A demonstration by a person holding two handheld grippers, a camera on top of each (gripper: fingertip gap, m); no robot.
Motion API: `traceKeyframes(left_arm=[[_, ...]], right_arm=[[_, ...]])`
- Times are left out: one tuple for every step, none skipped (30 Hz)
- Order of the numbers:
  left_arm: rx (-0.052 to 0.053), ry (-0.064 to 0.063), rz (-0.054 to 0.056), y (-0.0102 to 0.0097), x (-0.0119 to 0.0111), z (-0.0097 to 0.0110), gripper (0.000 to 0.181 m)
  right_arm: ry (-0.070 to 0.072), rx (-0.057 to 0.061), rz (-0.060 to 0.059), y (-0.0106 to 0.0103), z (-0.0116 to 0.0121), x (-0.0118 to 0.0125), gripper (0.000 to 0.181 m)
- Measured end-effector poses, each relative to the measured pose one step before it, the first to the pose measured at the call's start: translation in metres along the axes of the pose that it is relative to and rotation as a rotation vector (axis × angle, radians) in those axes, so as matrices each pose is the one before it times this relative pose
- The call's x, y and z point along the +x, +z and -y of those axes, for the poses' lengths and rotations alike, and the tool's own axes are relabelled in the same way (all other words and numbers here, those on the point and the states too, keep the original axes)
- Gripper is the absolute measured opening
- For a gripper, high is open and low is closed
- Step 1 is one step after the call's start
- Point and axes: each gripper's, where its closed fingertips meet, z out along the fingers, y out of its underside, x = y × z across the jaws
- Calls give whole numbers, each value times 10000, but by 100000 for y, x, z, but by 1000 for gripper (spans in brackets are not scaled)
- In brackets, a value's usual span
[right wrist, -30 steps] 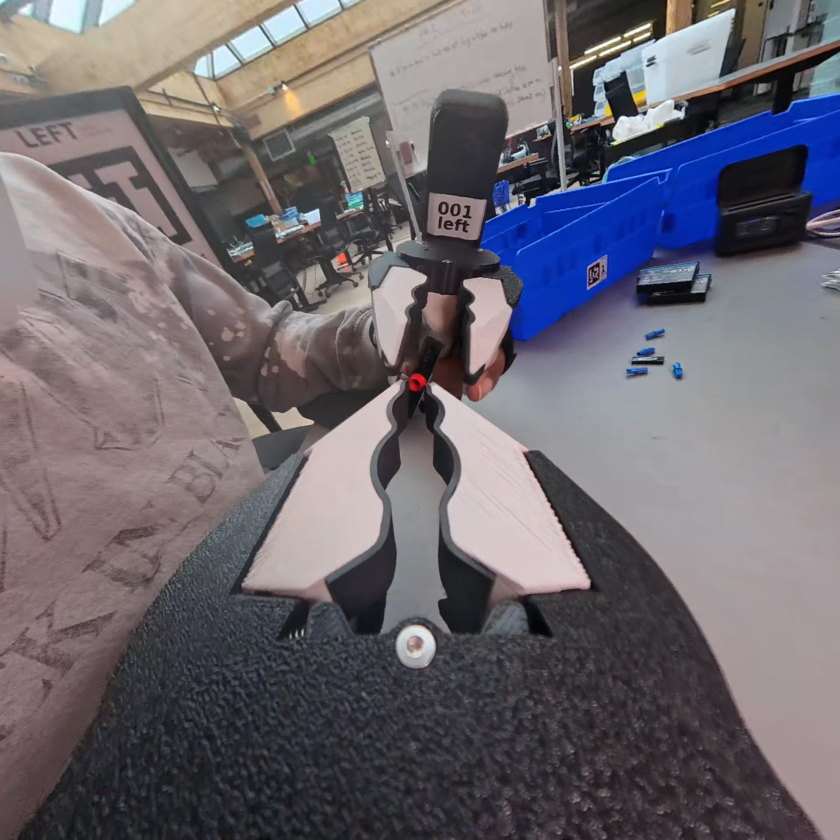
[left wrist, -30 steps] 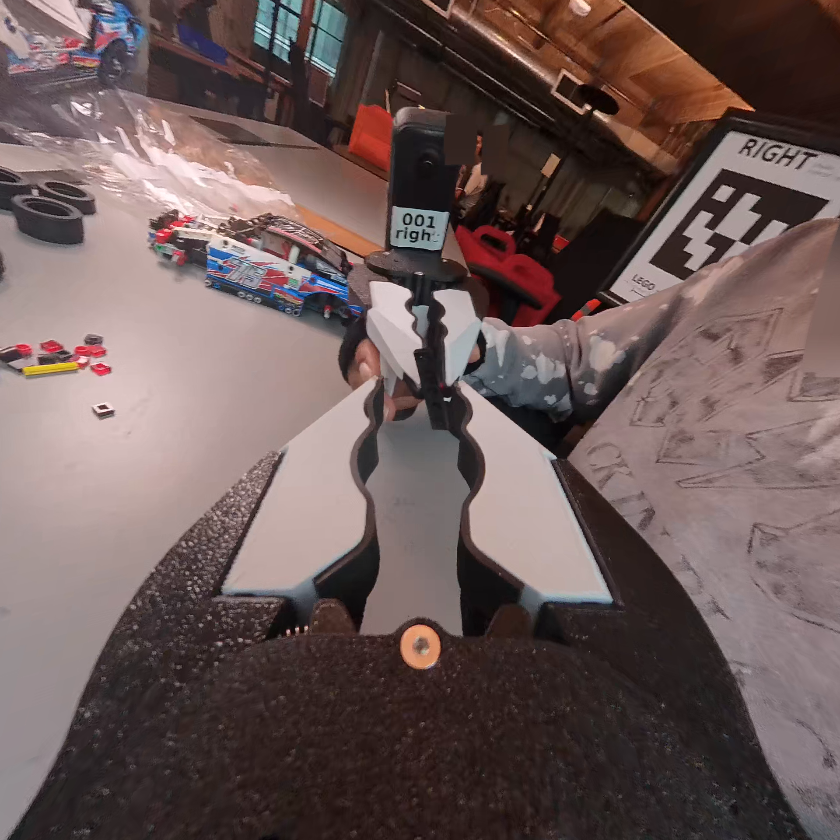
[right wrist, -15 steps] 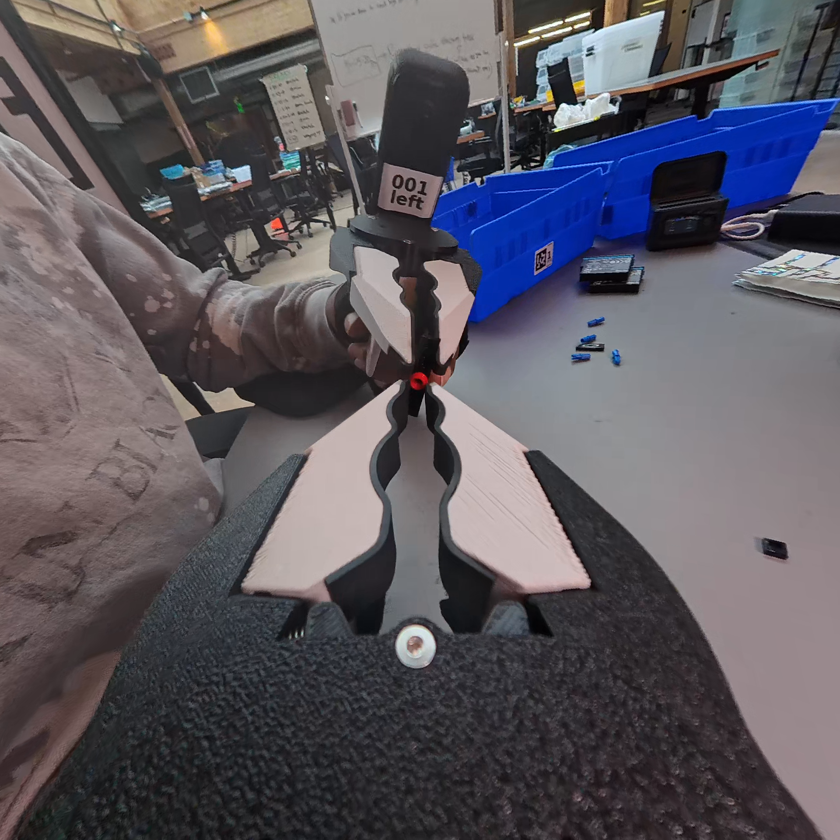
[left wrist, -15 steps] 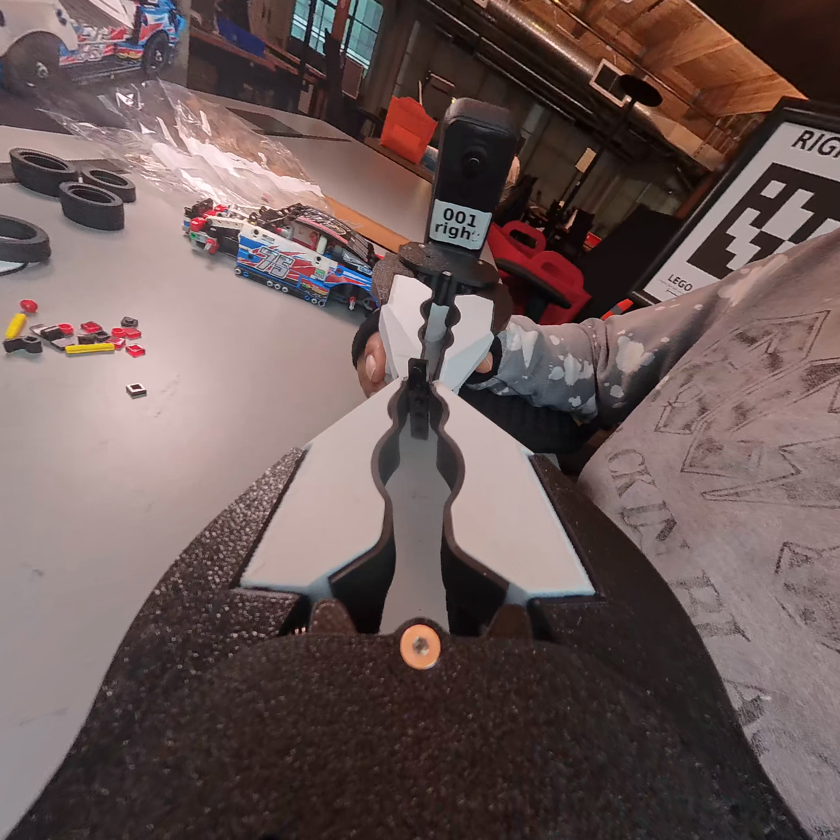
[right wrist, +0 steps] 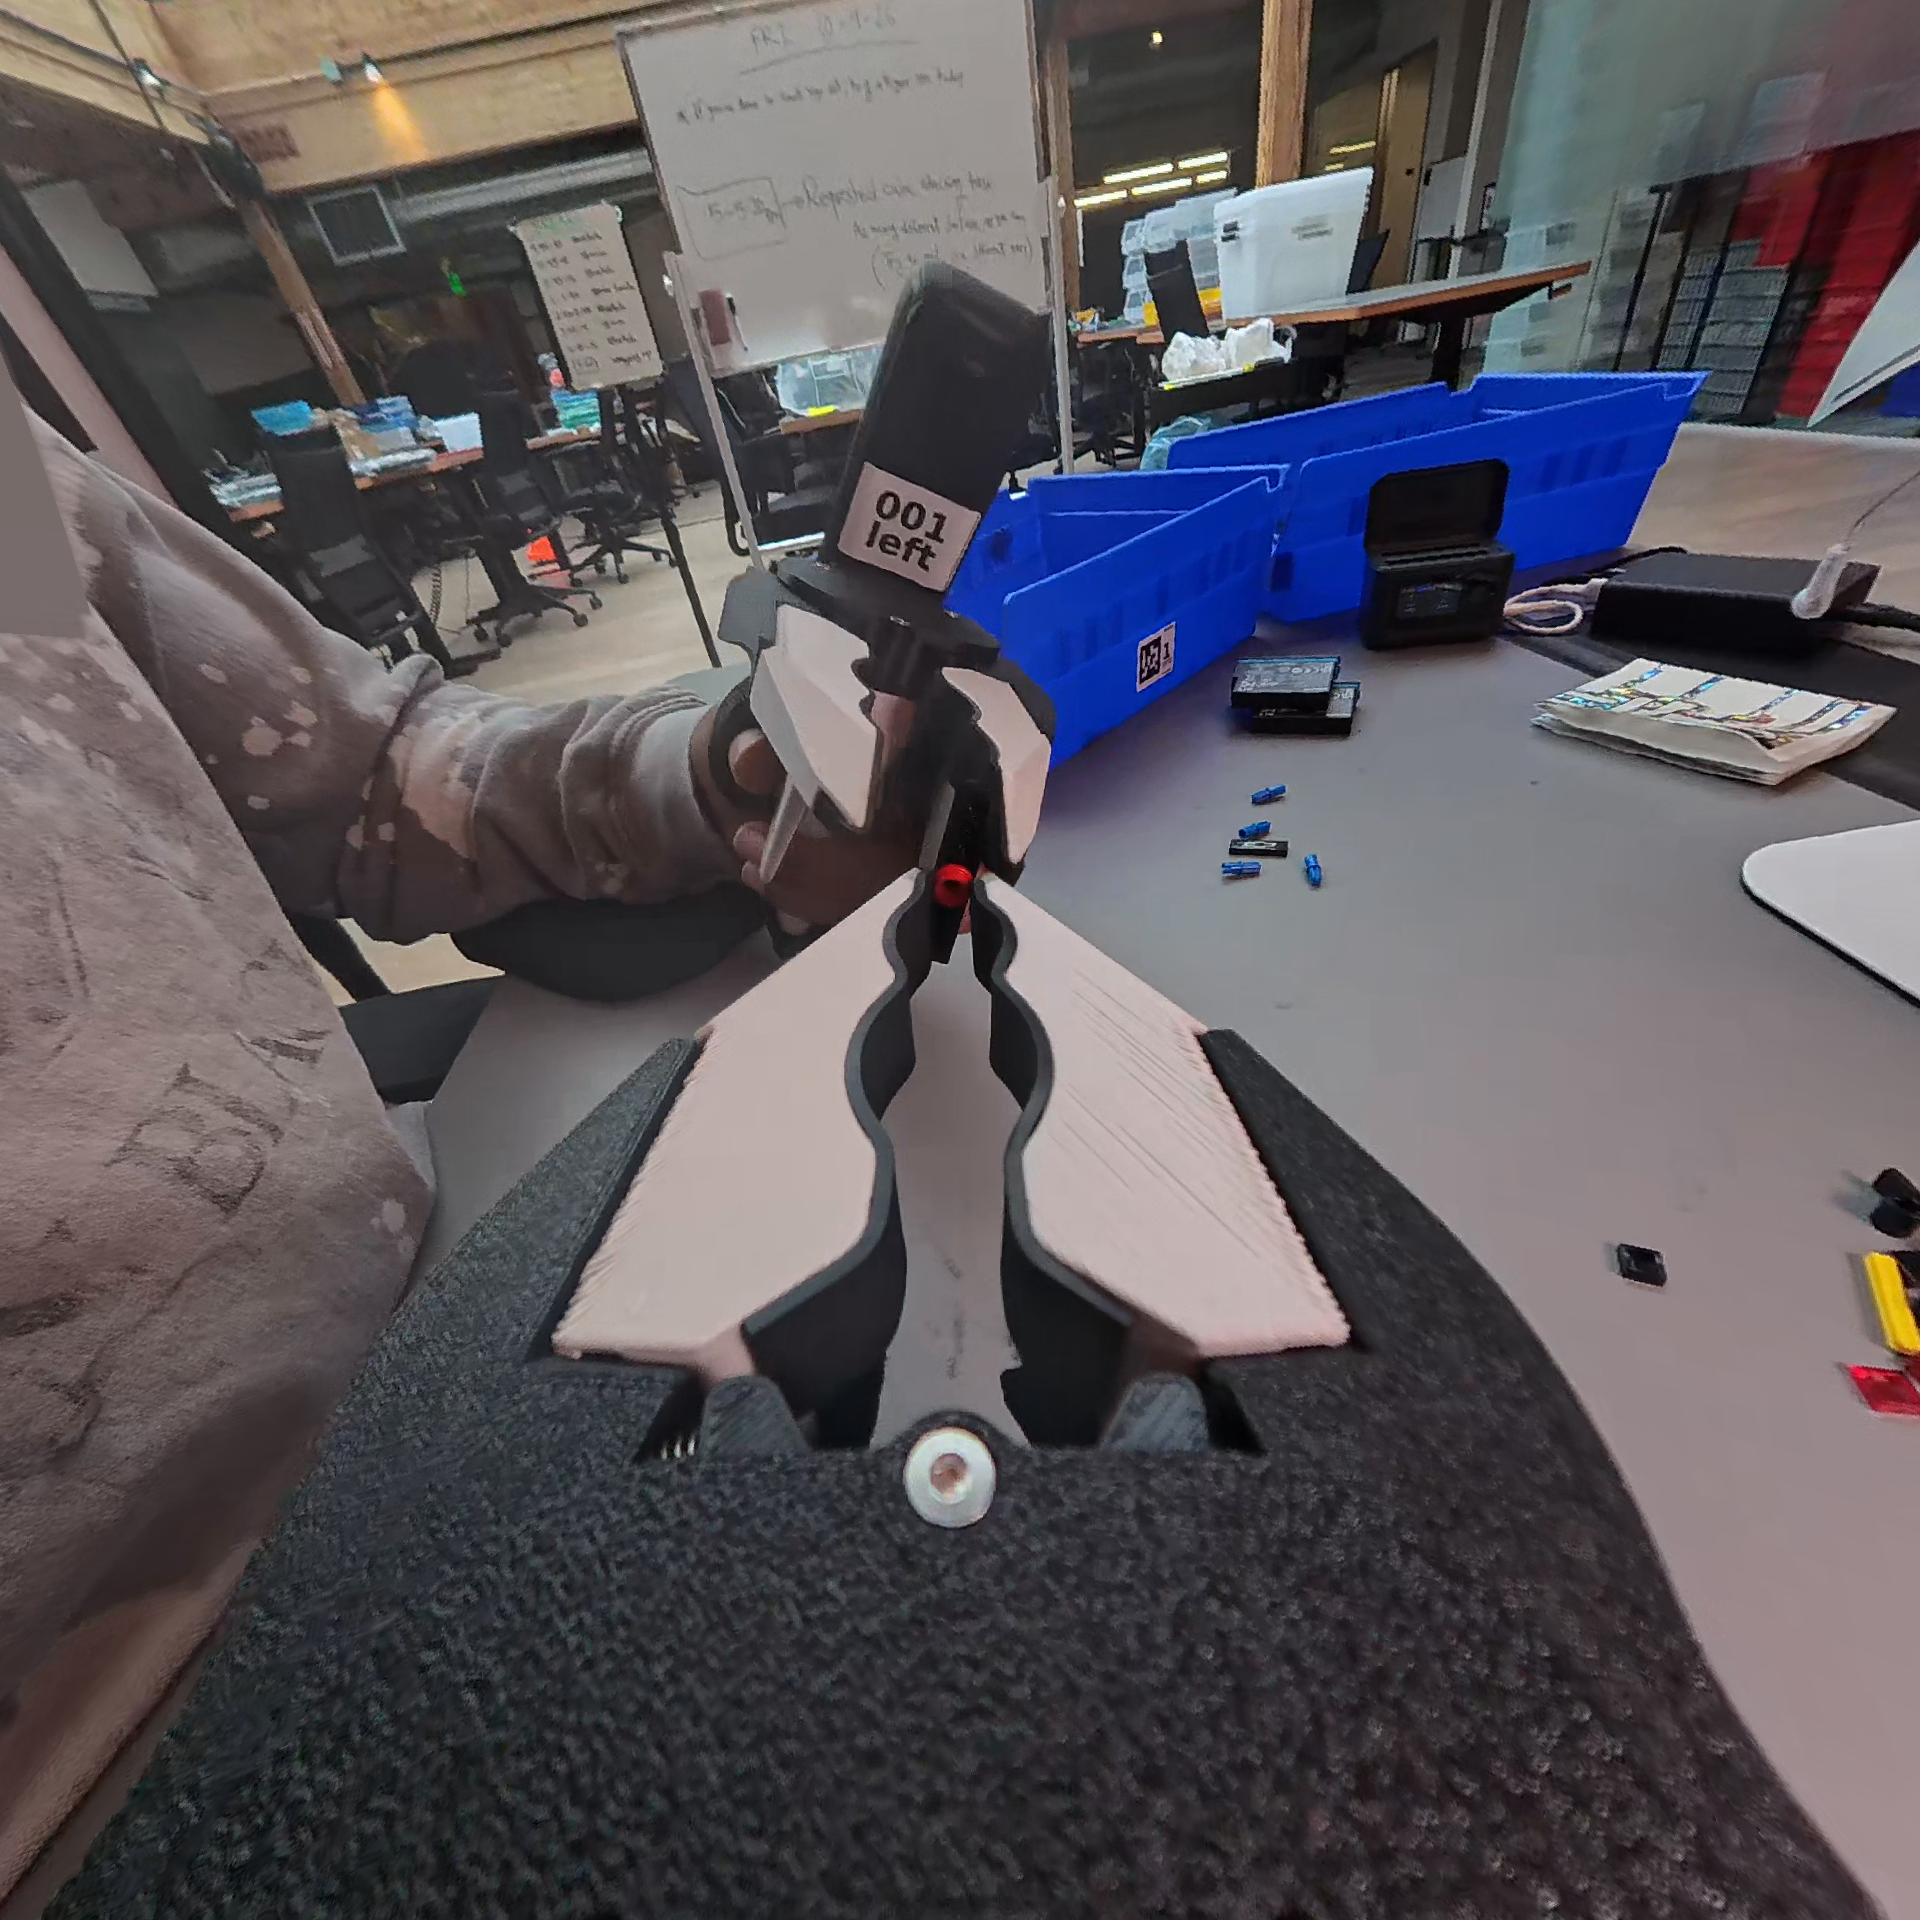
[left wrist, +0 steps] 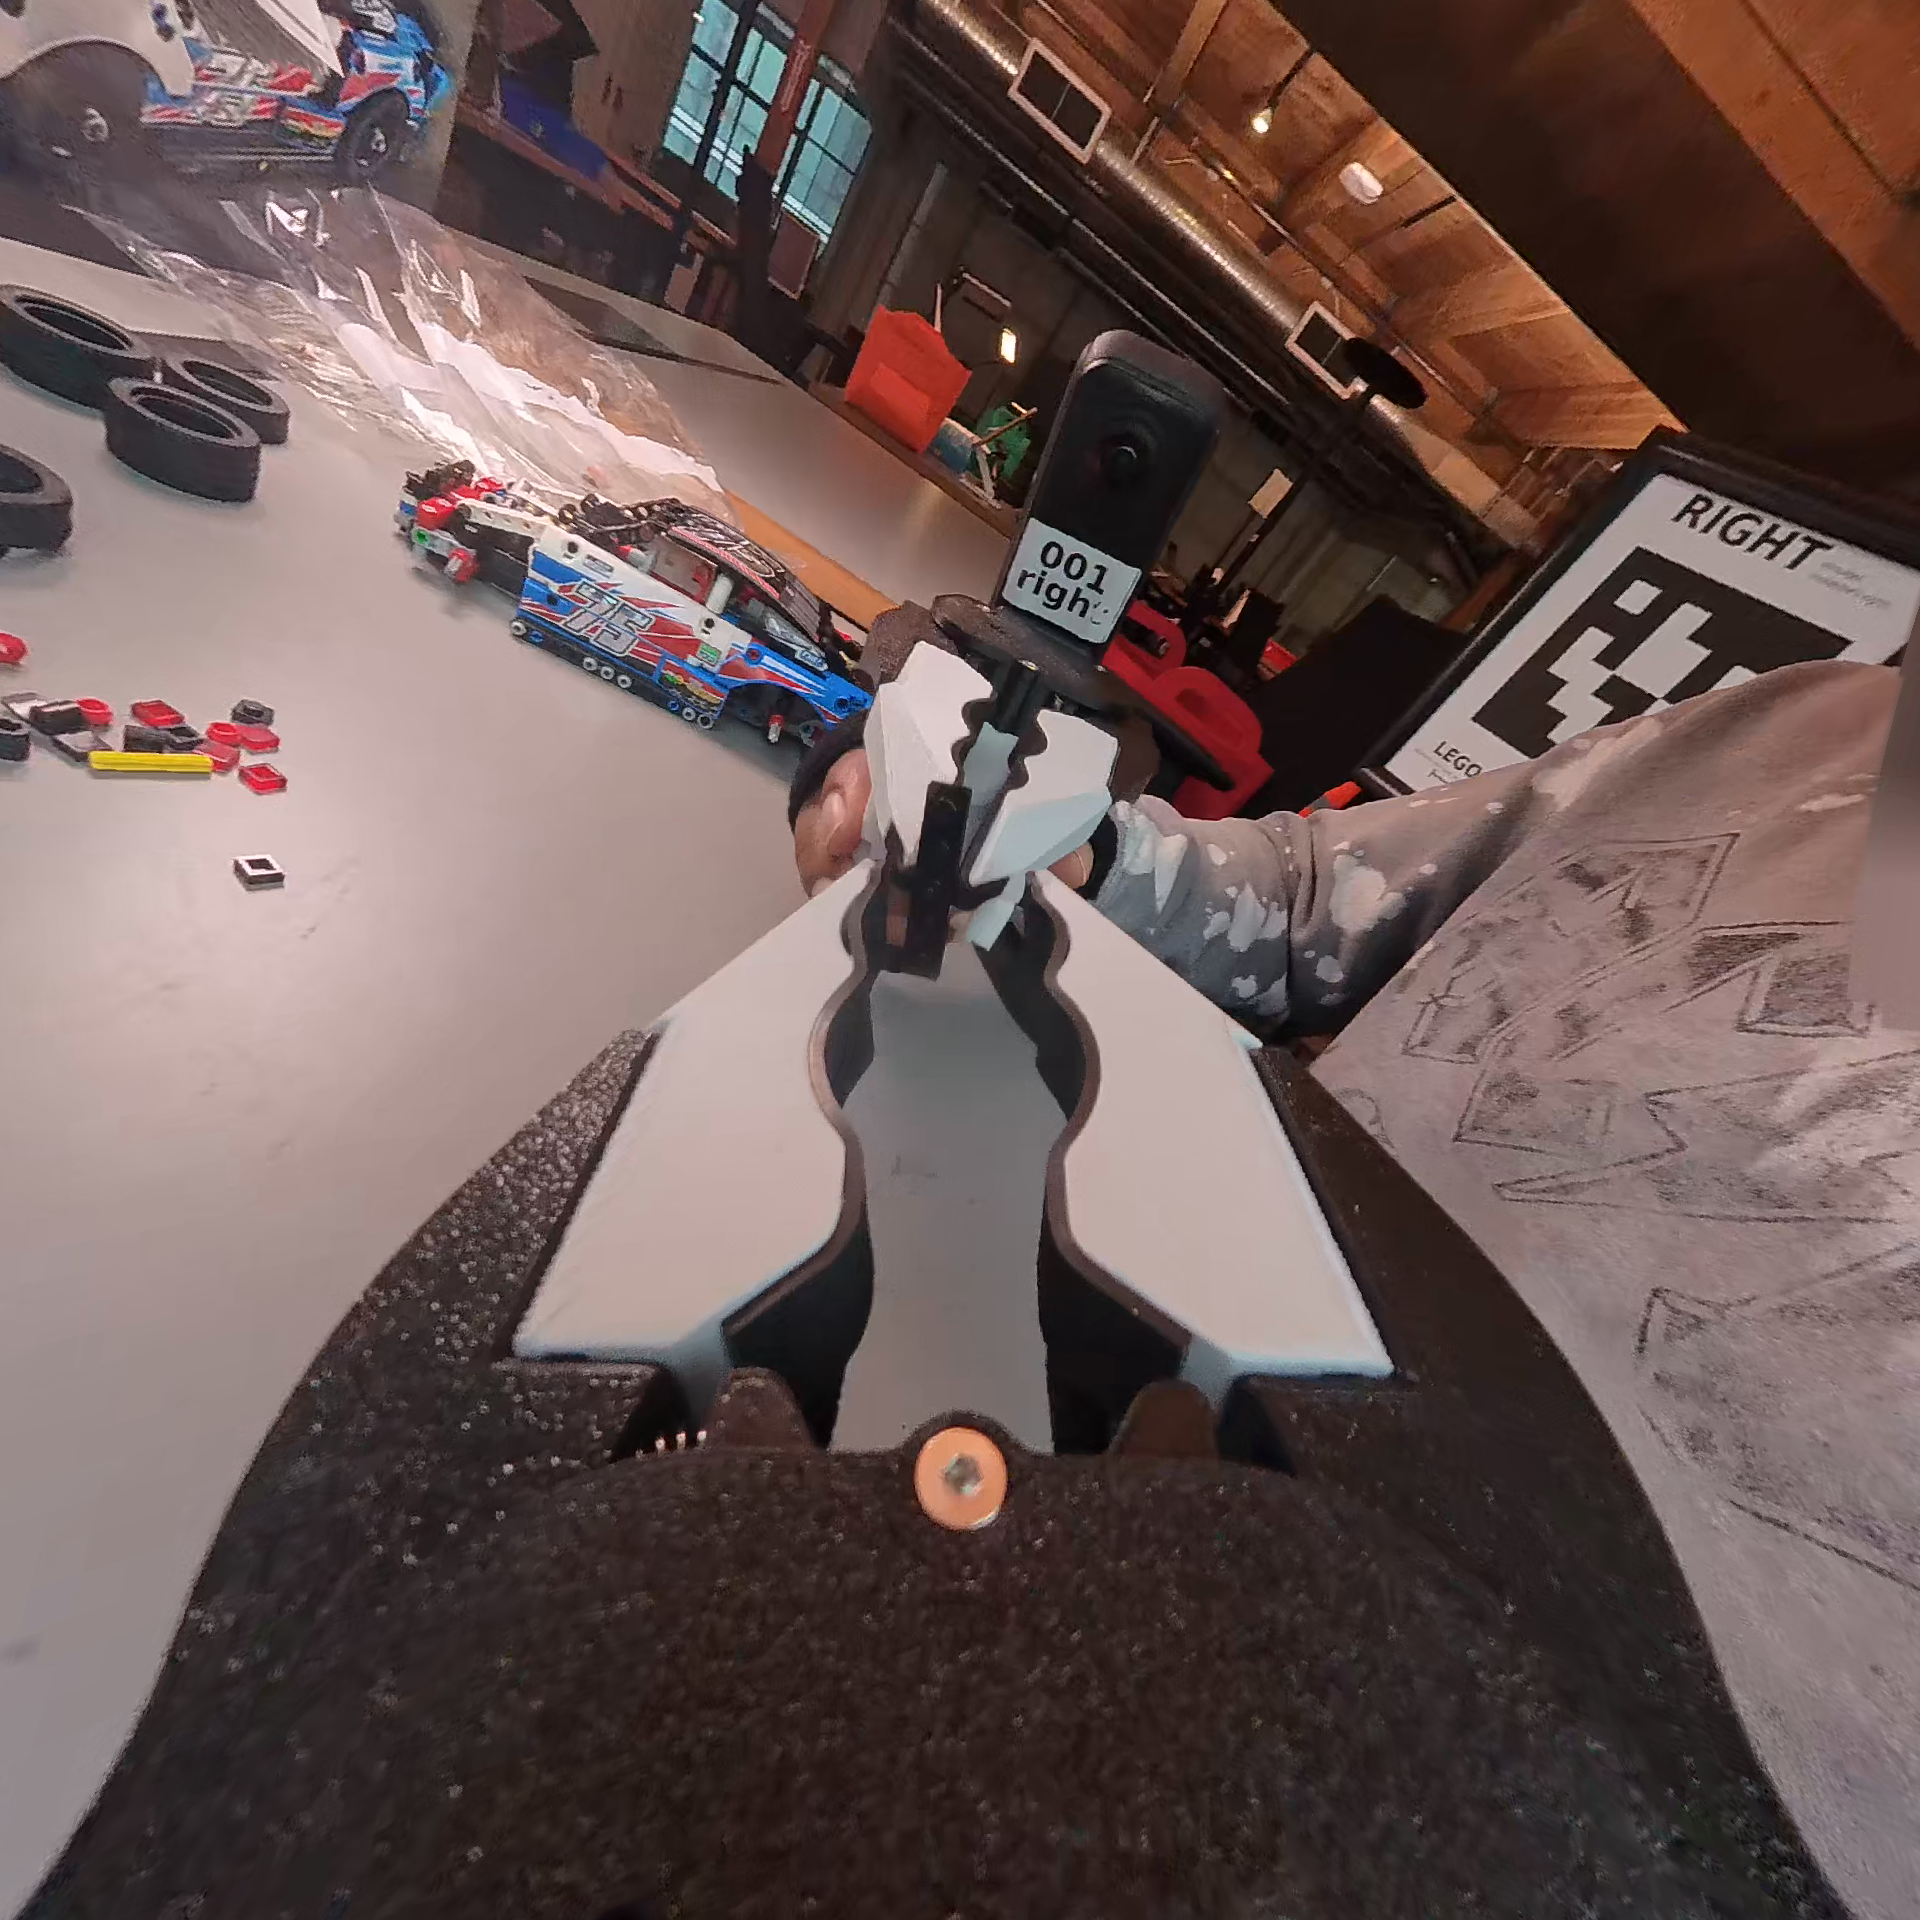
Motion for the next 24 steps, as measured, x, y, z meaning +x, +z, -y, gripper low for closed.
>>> traceKeyframes(left_arm=[[-128, -40, -105, -35, 109, -195, 24], [-197, 81, 29, 84, 0, -329, 23], [-223, 172, 87, 192, -4, -382, 23], [-225, 207, 79, 261, 70, -370, 22], [-145, 213, 120, 240, 36, -205, 19], [-90, 175, 92, 152, 62, -107, 14], [-31, 103, 42, 72, 72, -11, 7], [24, 64, 59, -35, -17, 73, 6], [106, 69, 106, -121, -110, 192, 6], [168, 65, 153, -185, -165, 342, 6], [218, 42, 143, -206, -159, 442, 5], [263, -17, 166, -264, -237, 529, 6], [535, -74, 261, -552, -470, 979, 6], [537, -107, 155, -764, -419, 1080, 5], [317, 80, 167, -727, -342, 785, 5], [32, 223, 204, -507, -308, 276, 5], [-91, 112, 121, -277, -178, -33, 5], [29, 3, 58, -142, -89, 54, 5], [-4, -51, 19, -36, -54, 44, 5], [-82, -27, 145, 7, -270, -54, 5], [-116, 57, 382, 2, -639, -129, 6], [-141, 133, 475, 0, -814, -237, 5], [-187, 79, 400, 50, -734, -355, 6], [-162, 1, 259, 110, -548, -363, 6]], right_arm=[[110, 170, 69, -151, 277, -17, 6], [145, 111, 98, -81, 207, -86, 6], [134, 73, 130, 4, 123, -165, 6], [109, 63, 142, 64, 70, -225, 6], [107, 19, 124, 106, -21, -198, 6], [71, -14, 56, 116, -95, -111, 6], [28, -67, 24, 111, -173, -50, 6], [69, 60, -9, 27, 46, 23, 6], [133, 98, -30, -19, 131, 136, 5], [164, 135, -33, -63, 182, 187, 5], [201, 160, 7, -97, 229, 160, 5], [174, 67, 76, -111, 108, 48, 5], [55, -32, -23, -152, -111, 169, 5], [38, -13, -117, -152, -127, 308, 5], [115, 19, -47, -110, -47, 204, 5], [102, 3, 8, -34, 4, 101, 5], [-14, 10, -14, -2, 46, 61, 5], [-71, -51, -52, 19, -12, 83, 5], [-104, -118, -227, -2, -83, 350, 5], [-96, -206, -520, -101, -155, 890, 5], [-141, -256, -741, -225, -184, 1379, 6], [-245, -310, -951, -307, -172, 1911, 6], [-323, -489, -1279, -228, -357, 2654, 6], [-488, -669, -1261, 77, -607, 2874, 6]])
